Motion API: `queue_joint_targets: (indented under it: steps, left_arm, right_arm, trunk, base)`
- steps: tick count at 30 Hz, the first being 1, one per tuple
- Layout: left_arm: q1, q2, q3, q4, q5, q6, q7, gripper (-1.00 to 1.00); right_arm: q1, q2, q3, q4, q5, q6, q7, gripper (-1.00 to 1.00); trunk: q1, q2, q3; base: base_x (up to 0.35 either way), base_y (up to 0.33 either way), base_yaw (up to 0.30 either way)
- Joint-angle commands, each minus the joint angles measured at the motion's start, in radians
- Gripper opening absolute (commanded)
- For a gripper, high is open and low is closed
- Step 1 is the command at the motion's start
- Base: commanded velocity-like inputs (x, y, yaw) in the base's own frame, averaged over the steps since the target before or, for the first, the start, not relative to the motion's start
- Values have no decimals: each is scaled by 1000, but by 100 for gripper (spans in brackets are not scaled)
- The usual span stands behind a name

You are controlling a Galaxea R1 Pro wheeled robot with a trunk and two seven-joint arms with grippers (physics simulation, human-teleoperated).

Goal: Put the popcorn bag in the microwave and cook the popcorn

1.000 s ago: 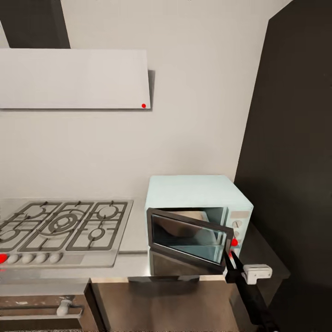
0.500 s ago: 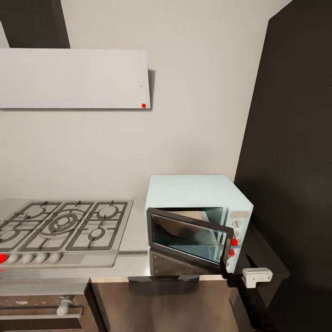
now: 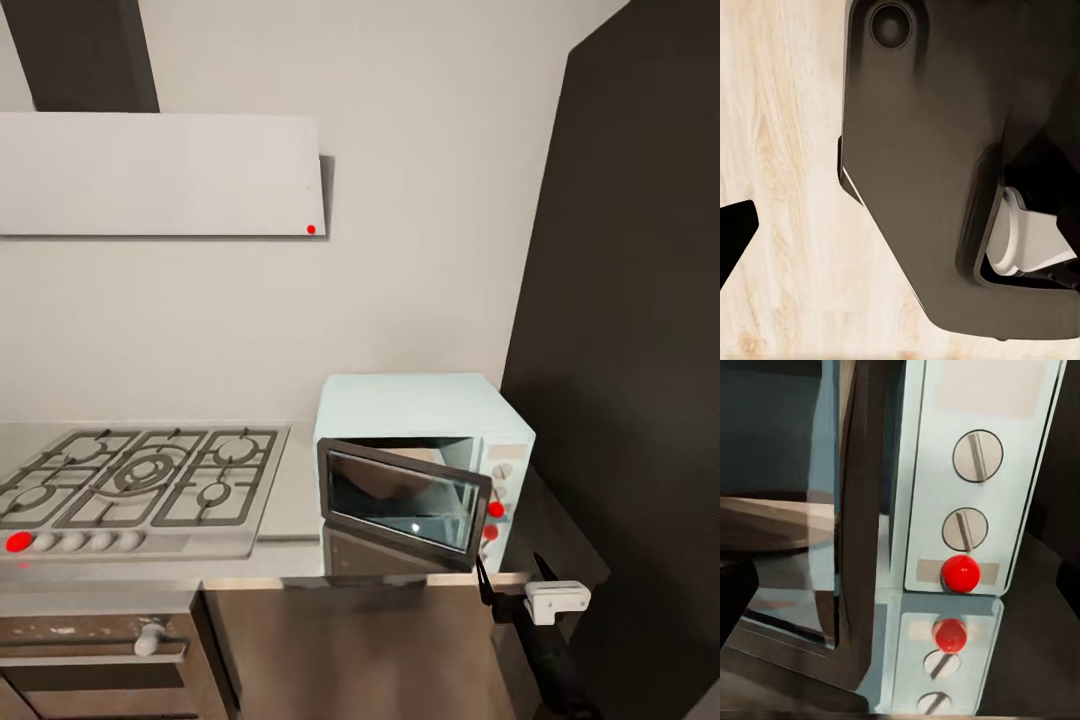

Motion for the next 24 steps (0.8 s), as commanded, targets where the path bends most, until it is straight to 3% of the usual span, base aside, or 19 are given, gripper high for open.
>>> queue_joint_targets:
  steps: [1, 12, 24]
  left_arm:
    - [0, 0, 7, 0, 0, 1, 0, 100]
    - [0, 1, 8, 0, 0, 1, 0, 100]
    - [0, 1, 8, 0, 0, 1, 0, 100]
  right_arm:
    - [0, -1, 3, 0, 1, -1, -8, 100]
    - [0, -1, 3, 0, 2, -3, -8, 100]
    - [0, -1, 3, 0, 2, -3, -8, 100]
  trunk:
    - [0, 0, 0]
    - [0, 0, 0]
    - [0, 0, 0]
  base:
    - [151, -167, 0]
    - [194, -211, 0]
    - [18, -17, 0]
